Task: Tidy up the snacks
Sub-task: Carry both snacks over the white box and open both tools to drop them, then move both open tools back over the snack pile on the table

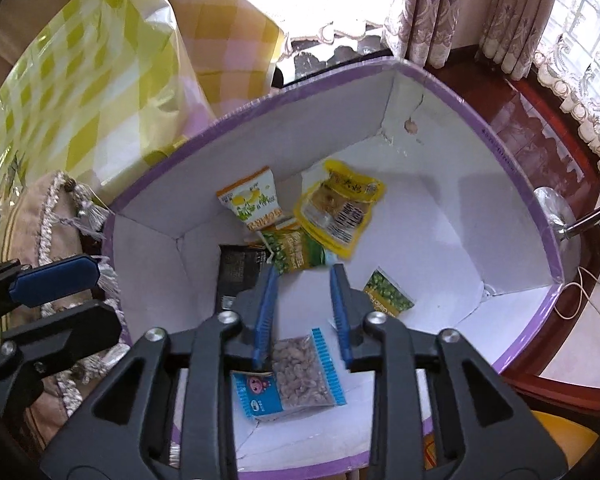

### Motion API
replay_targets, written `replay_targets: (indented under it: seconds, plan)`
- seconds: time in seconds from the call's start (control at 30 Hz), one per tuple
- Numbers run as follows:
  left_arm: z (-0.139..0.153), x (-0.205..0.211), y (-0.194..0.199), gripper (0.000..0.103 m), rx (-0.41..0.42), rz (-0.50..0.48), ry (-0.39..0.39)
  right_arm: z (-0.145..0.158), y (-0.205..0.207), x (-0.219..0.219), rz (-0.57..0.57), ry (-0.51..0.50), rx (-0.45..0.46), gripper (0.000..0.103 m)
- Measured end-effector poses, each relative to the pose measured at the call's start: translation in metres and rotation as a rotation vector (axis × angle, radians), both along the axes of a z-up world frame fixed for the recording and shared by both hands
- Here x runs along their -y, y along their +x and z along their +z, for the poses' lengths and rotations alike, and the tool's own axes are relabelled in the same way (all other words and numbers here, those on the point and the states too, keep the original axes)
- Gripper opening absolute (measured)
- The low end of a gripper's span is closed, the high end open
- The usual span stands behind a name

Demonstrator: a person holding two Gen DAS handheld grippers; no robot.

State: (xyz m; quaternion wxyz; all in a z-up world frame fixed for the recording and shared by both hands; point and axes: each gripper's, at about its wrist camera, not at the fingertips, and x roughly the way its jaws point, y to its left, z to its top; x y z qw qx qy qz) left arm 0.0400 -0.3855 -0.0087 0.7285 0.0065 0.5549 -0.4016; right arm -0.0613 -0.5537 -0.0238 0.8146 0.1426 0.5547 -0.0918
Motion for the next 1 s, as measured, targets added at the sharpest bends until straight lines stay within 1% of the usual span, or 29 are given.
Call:
replay_targets:
  seconds: [0.07, 0.13, 0.2, 0.27, 0.37, 0.4, 0.57, 0.6, 0.67, 0.8, 1.0]
  plan:
    - [0.008, -0.013, 0.003, 0.055, 0.006, 0.040, -0.044, 0.008, 0.001, -0.004, -0.001, -0.006, 0.019, 0.037]
    - [0.014, -0.026, 0.005, 0.055, 0.020, 0.079, -0.069, 0.016, 0.003, -0.009, -0.002, -0.011, 0.040, 0.038]
    - [0.020, -0.045, 0.008, 0.055, 0.032, 0.124, -0.095, 0.026, 0.008, -0.017, 0.008, -0.016, 0.066, 0.040]
    - [0.025, -0.070, 0.011, 0.056, 0.043, 0.180, -0.119, 0.035, 0.013, -0.029, 0.029, -0.019, 0.092, 0.048]
    - [0.029, -0.105, 0.016, 0.056, 0.050, 0.260, -0.145, 0.044, 0.021, -0.050, 0.069, -0.024, 0.121, 0.049]
    - [0.031, -0.121, 0.017, 0.056, 0.049, 0.293, -0.162, 0.048, 0.025, -0.060, 0.089, -0.026, 0.133, 0.049]
    - [0.033, -0.198, 0.018, 0.056, 0.069, 0.460, -0.185, 0.063, 0.044, -0.108, 0.200, -0.039, 0.183, 0.050]
    - [0.033, -0.214, 0.018, 0.056, 0.070, 0.495, -0.192, 0.066, 0.047, -0.118, 0.221, -0.042, 0.191, 0.051]
    - [0.032, -0.244, 0.017, 0.056, 0.075, 0.557, -0.199, 0.071, 0.053, -0.139, 0.273, -0.049, 0.211, 0.056]
    - [0.028, -0.307, 0.013, 0.056, 0.068, 0.693, -0.218, 0.082, 0.064, -0.188, 0.393, -0.066, 0.249, 0.061]
    - [0.017, -0.376, 0.009, 0.056, 0.066, 0.843, -0.226, 0.093, 0.077, -0.247, 0.535, -0.067, 0.288, 0.068]
